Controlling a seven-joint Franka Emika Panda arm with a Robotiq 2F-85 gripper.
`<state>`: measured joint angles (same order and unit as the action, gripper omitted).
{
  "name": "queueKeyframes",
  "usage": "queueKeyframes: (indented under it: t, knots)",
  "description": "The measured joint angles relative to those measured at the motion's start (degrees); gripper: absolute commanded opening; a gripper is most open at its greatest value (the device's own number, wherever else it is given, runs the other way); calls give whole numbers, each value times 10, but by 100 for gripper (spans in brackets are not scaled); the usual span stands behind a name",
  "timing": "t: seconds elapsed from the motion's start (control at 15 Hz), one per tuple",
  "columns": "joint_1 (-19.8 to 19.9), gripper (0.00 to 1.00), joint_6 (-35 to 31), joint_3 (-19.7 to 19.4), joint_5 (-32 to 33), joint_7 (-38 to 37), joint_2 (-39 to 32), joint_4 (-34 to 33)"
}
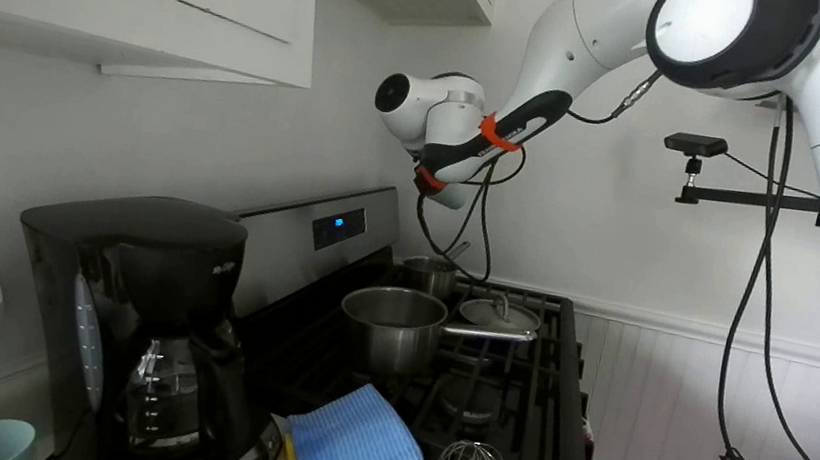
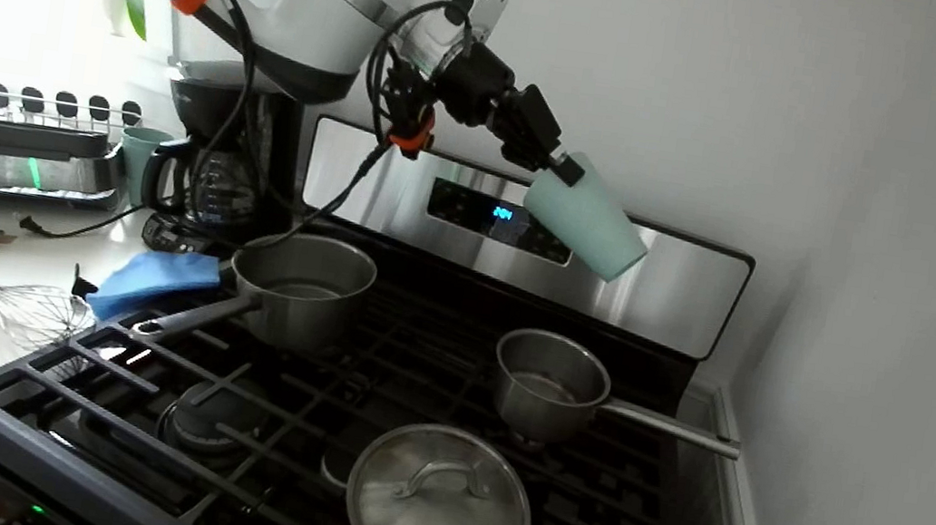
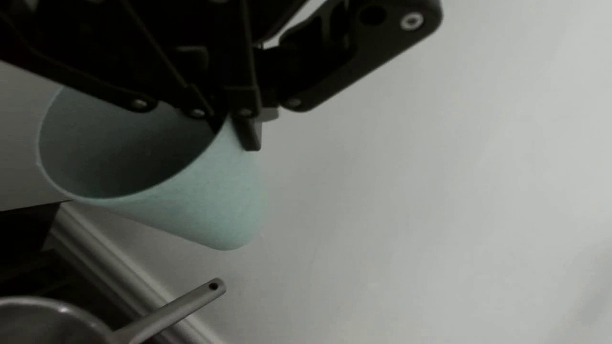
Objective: Pour the liquid from the cup into the two pots then put the silver lid on the big silver pot.
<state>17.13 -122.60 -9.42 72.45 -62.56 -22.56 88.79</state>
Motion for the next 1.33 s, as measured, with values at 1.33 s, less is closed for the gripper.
queueKeyframes:
  t: [1.33]
  knots:
    - [-79, 5, -78, 21, -422, 302, 270, 307]
